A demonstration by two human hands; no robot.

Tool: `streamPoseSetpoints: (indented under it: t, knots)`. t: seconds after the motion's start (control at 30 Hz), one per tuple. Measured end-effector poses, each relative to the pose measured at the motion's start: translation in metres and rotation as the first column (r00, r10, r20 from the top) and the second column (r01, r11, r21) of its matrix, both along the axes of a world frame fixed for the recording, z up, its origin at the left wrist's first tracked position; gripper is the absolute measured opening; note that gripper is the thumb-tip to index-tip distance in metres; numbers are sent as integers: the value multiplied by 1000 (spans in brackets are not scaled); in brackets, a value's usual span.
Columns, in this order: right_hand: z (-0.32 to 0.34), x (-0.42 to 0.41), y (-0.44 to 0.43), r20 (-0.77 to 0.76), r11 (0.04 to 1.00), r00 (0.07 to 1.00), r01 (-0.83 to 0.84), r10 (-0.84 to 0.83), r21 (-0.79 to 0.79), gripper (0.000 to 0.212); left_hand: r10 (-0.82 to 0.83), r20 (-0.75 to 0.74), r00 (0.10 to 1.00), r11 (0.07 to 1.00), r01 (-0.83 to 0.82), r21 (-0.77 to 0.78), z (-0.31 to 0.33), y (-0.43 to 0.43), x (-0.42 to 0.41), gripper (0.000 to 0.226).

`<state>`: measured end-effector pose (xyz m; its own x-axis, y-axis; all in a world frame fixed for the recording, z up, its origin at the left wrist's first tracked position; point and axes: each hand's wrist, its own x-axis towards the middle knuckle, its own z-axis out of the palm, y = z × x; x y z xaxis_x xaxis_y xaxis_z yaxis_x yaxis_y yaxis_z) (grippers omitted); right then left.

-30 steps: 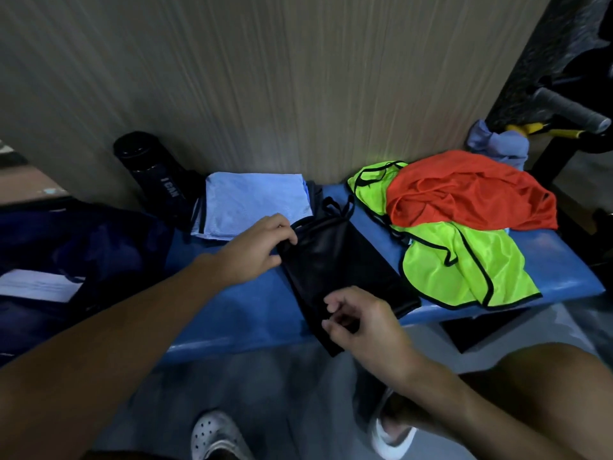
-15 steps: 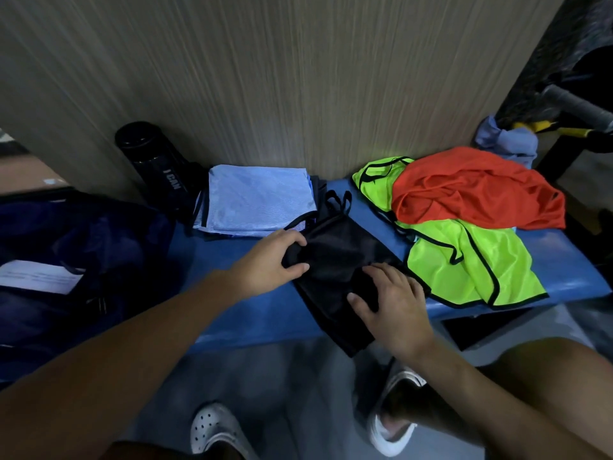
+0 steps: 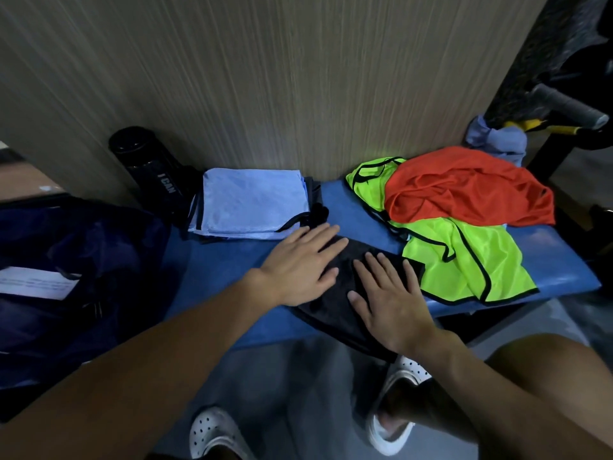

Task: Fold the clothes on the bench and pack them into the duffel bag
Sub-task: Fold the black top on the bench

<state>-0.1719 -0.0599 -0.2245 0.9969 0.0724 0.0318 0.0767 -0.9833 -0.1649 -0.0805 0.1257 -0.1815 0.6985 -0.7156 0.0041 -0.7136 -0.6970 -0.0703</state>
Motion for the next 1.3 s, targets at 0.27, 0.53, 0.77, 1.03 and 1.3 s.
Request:
streamPoseSetpoints:
  t: [0.27,0.53,0.77,1.03,1.3]
  knots:
    - [0,7,-25,2,993,995,95,-95,-67,66,107,-70,992,987,-98,125,-25,11,-8,76]
    - [17,26,-41,59,978,978,195,-199,70,77,-16,-201,979,997,32,75,16,-27,50,76]
    - [20,39,-51,-6,978,981,192,-192,76,78,115,-366,923,982,-51,181,13,-34,78,63]
    - [33,42,-59,56,847,962,206,-267,489,16,43,-277,960,998,-54,-34,27,-13,69,28]
    - [50,47,-51,-21,297,946,123,-324,947,21,13,-608,794,751,-409,-519,51,20,41,30]
